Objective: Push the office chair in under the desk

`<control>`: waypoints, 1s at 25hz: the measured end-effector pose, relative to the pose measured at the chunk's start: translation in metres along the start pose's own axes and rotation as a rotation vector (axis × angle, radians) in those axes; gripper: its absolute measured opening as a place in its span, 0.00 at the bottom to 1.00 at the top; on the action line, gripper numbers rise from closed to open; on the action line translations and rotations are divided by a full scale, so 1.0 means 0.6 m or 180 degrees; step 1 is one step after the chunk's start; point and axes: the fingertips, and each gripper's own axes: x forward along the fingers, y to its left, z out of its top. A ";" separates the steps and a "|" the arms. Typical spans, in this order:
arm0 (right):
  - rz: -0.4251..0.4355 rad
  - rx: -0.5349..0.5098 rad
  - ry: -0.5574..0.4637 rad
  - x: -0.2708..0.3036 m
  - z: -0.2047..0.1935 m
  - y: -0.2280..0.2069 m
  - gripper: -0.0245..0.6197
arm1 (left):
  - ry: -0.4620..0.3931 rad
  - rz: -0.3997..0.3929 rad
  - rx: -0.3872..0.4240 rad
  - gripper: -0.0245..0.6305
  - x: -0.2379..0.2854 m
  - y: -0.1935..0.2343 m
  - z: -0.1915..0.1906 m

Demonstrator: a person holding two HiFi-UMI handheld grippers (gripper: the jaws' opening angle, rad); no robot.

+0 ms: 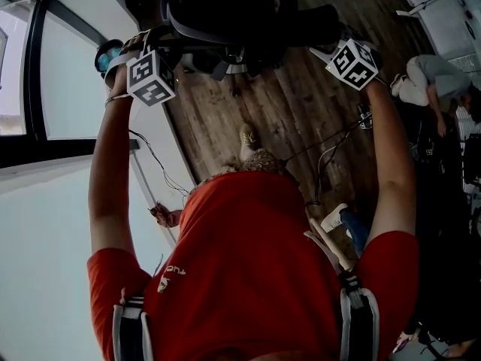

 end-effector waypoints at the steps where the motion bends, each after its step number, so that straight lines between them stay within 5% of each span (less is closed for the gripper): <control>1: 0.0050 -0.0019 0.0021 0.007 -0.002 0.003 0.46 | 0.0023 -0.0014 0.0020 0.44 0.008 -0.002 -0.001; 11: 0.0284 -0.0372 0.0151 0.056 -0.006 0.007 0.46 | 0.0182 -0.0045 0.0295 0.44 0.071 -0.012 -0.001; 14: 0.0217 -0.0409 0.0077 0.065 0.005 -0.006 0.45 | 0.0154 0.0108 0.0316 0.33 0.074 0.002 -0.001; 18: 0.0171 -0.0618 0.0039 0.066 0.005 -0.009 0.31 | 0.0164 0.0121 0.0415 0.25 0.077 0.003 -0.005; 25: 0.0117 -0.0874 -0.0050 0.077 0.001 -0.034 0.26 | 0.0201 0.0117 0.0483 0.23 0.093 0.018 -0.001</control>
